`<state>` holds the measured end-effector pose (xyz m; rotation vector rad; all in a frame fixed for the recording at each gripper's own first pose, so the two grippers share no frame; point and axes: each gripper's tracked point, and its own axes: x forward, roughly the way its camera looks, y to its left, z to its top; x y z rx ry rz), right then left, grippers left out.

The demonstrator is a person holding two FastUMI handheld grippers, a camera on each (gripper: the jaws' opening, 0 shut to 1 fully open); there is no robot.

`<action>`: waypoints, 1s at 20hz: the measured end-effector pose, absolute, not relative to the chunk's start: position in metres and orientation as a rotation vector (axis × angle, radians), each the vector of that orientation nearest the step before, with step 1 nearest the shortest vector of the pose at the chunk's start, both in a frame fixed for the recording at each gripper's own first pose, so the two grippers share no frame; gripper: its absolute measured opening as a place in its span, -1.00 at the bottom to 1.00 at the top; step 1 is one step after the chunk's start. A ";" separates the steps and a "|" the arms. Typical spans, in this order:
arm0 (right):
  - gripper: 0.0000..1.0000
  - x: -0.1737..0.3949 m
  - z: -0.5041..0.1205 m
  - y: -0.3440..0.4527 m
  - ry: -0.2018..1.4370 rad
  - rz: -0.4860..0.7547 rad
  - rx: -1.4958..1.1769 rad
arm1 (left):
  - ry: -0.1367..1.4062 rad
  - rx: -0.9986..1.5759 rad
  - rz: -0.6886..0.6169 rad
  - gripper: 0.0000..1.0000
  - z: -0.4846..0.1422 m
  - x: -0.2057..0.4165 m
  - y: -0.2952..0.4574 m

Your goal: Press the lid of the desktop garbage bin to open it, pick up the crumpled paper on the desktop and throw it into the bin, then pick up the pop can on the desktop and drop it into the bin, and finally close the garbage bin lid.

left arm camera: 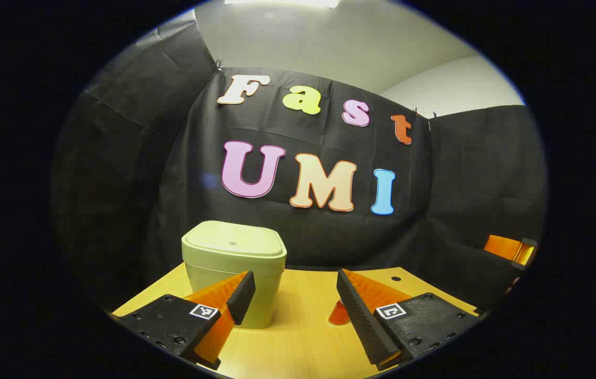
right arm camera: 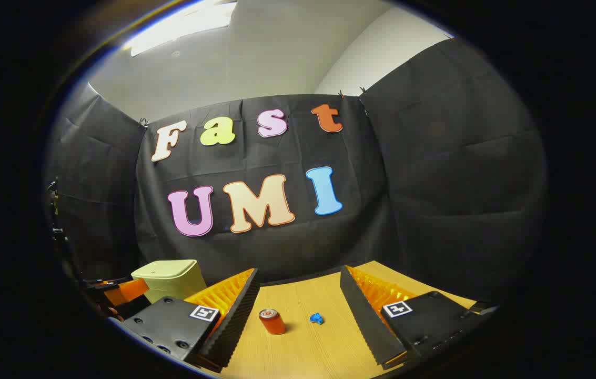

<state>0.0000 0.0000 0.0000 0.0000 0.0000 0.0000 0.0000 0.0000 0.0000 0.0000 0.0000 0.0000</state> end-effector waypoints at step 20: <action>0.94 0.013 -0.015 0.009 0.043 0.035 -0.020 | 0.003 0.016 0.015 0.84 -0.002 -0.004 0.007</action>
